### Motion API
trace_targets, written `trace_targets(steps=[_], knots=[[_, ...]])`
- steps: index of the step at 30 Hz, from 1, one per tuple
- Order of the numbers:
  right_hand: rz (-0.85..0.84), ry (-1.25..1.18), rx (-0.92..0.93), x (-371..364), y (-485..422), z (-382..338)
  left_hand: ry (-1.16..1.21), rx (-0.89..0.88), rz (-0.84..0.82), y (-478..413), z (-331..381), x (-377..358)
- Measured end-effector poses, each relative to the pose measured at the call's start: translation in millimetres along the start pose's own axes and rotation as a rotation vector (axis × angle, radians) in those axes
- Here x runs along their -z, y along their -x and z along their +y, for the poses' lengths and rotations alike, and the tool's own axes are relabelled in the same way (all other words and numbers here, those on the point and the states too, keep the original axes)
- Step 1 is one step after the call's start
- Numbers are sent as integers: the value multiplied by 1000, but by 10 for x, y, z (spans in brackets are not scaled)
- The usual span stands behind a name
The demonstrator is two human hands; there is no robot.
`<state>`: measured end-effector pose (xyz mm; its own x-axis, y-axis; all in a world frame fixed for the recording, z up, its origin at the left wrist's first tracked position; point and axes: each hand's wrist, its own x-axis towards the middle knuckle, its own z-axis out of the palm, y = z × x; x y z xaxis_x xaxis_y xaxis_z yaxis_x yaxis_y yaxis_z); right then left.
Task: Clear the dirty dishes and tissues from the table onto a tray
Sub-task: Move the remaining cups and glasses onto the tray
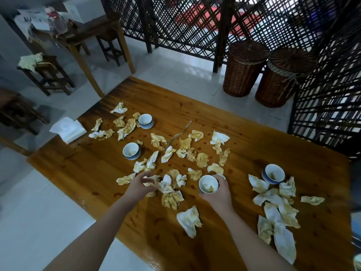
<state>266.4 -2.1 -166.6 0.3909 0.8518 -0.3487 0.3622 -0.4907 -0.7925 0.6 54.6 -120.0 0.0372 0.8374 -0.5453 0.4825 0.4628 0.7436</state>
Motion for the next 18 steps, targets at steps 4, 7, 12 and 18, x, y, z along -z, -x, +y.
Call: trace_targets(steps=[4,7,12,18], knots=[[-6,-68,44,-80,-9,-202,17,-2,8,-18,33,143],[-53,-106,69,-158,-33,-377,57,-7,26,-44,23,258],[-104,-126,92,-311,-41,-646,77,-3,41,-119,-51,495],[-85,-128,121,-544,-85,-1017,86,-27,67,-370,-61,925]])
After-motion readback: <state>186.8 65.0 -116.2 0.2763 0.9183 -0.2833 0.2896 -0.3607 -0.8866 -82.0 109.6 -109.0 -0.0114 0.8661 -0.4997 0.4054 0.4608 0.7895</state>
